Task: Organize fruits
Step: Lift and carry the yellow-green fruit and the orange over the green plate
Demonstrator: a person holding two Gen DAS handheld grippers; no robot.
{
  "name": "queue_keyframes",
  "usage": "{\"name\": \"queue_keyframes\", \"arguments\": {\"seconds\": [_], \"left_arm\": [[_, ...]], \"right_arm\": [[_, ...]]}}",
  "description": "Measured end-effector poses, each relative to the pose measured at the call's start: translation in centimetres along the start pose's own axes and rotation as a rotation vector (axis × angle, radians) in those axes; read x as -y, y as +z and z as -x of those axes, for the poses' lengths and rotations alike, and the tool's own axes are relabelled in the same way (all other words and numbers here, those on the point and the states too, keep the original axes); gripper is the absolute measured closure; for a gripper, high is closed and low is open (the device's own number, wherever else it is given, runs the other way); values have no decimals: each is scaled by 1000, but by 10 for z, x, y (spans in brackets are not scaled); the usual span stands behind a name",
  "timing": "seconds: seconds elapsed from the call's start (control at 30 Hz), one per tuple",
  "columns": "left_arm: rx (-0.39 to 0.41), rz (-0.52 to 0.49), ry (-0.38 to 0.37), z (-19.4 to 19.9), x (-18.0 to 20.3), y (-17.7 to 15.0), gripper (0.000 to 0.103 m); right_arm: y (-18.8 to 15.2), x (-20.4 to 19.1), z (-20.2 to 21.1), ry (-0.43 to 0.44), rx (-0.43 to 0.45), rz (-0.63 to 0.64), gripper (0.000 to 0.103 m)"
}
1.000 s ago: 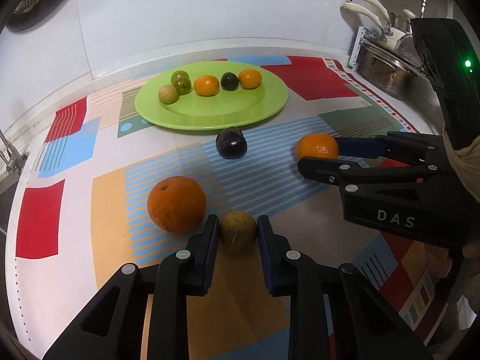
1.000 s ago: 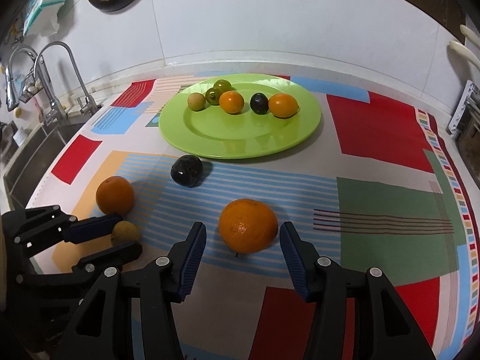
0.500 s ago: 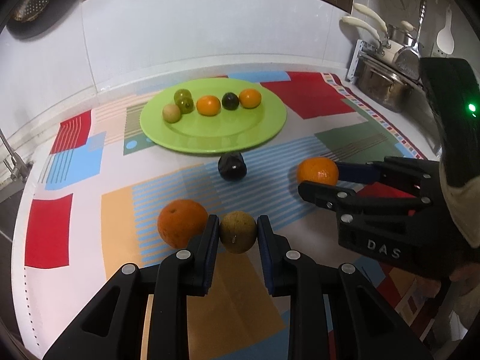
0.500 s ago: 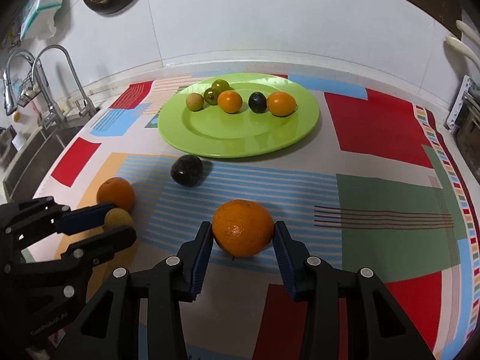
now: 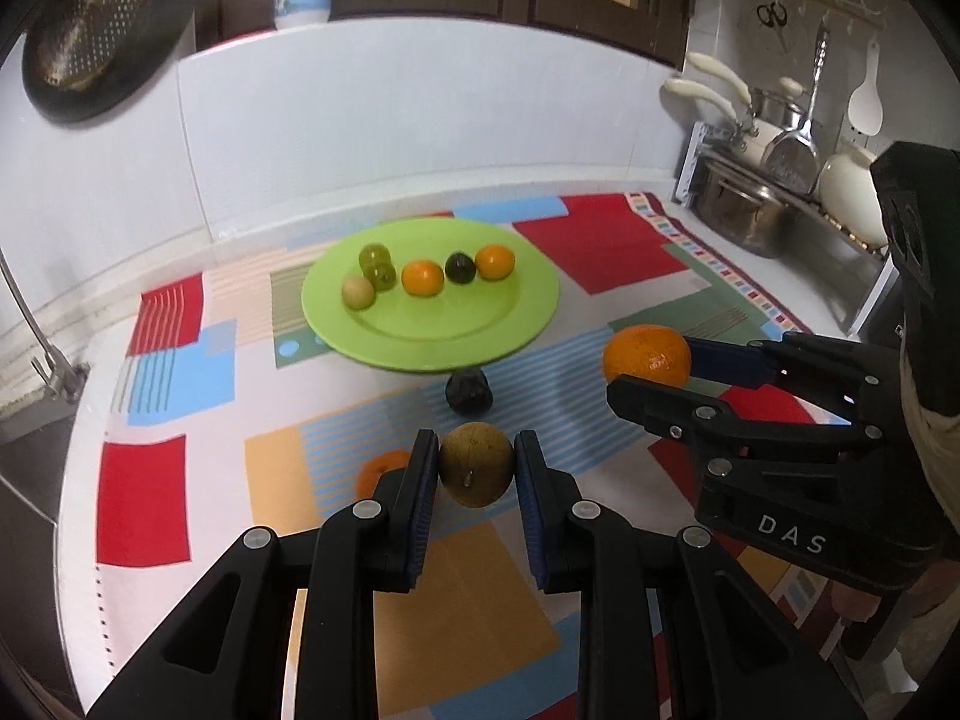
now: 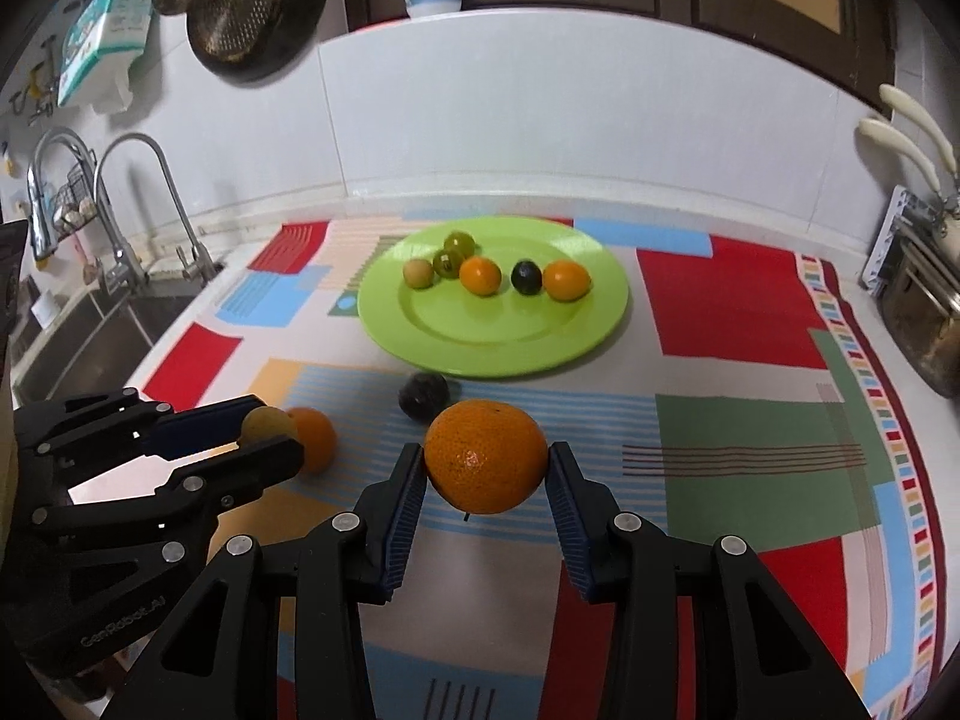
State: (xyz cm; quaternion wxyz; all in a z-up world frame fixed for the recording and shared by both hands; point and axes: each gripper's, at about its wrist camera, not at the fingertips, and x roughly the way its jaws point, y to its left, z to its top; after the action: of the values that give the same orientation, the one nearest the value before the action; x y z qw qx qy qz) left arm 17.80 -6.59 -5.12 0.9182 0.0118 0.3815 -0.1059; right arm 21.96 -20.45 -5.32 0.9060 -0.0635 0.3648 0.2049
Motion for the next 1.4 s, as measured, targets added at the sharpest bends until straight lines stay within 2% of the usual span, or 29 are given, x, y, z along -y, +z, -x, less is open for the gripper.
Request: {"name": "queue_keyframes", "arguments": {"seconds": [0.3,0.73,1.03,1.4], "left_arm": [[65,-34,-6,19,-4,21,77],[126,-62,-25,24,-11,60,77],[122,-49,-31,8,-22,87,77],[108,-49,-26,-21,-36,113,77]], "right_arm": [[10,-11,22,-28,58,-8,61],[39,-8,31,-44,110,-44,61],[70,-6,26,-57,142,-39,61],[99,4,-3,-63,126,-36,61]]}}
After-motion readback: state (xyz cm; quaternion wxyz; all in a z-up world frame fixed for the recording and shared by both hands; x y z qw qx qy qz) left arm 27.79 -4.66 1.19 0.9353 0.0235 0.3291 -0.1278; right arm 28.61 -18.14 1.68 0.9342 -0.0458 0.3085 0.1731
